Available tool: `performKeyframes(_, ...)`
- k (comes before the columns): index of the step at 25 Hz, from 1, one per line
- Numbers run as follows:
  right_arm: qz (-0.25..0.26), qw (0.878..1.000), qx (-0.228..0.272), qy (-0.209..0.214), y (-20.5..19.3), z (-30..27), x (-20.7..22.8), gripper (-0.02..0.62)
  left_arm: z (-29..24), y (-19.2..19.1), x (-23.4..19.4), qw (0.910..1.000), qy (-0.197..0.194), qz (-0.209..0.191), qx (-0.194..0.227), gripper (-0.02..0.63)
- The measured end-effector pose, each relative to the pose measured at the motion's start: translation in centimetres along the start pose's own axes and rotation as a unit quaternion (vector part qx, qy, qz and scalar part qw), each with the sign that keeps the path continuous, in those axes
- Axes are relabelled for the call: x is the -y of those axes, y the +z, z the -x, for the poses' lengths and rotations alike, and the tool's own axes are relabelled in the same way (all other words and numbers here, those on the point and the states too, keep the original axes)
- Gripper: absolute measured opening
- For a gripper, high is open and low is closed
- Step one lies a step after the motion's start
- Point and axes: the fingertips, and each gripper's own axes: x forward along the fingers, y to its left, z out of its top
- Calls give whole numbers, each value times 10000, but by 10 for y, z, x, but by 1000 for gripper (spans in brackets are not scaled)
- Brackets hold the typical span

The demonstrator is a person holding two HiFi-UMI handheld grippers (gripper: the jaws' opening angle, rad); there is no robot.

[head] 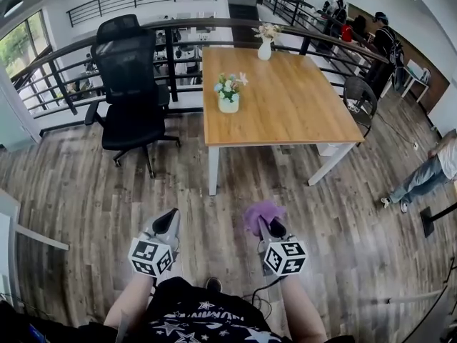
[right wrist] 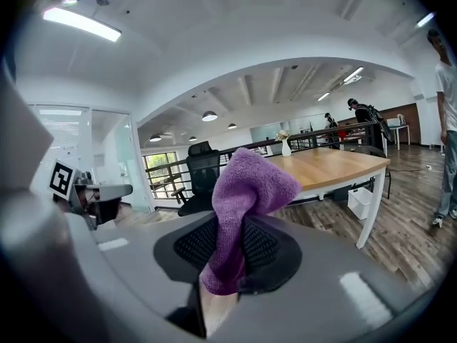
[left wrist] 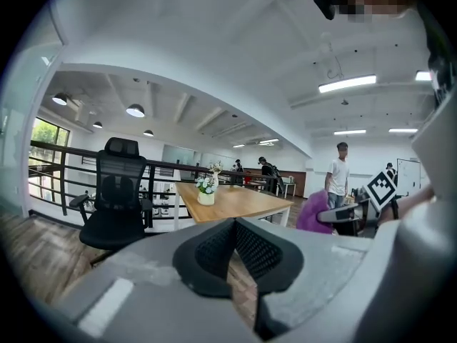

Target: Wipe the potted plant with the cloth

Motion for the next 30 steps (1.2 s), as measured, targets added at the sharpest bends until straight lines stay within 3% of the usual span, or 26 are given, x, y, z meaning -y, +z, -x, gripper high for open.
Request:
performKeyframes(13, -196, 9997, -138, -9, 18, -80, 34, 84, -79, 23, -49, 9999, 75, 74, 71, 2)
performKeyframes(30, -252, 9975, -161, -647, 103, -263, 95, 84, -281, 69, -173, 9987, -510, 65, -7, 2)
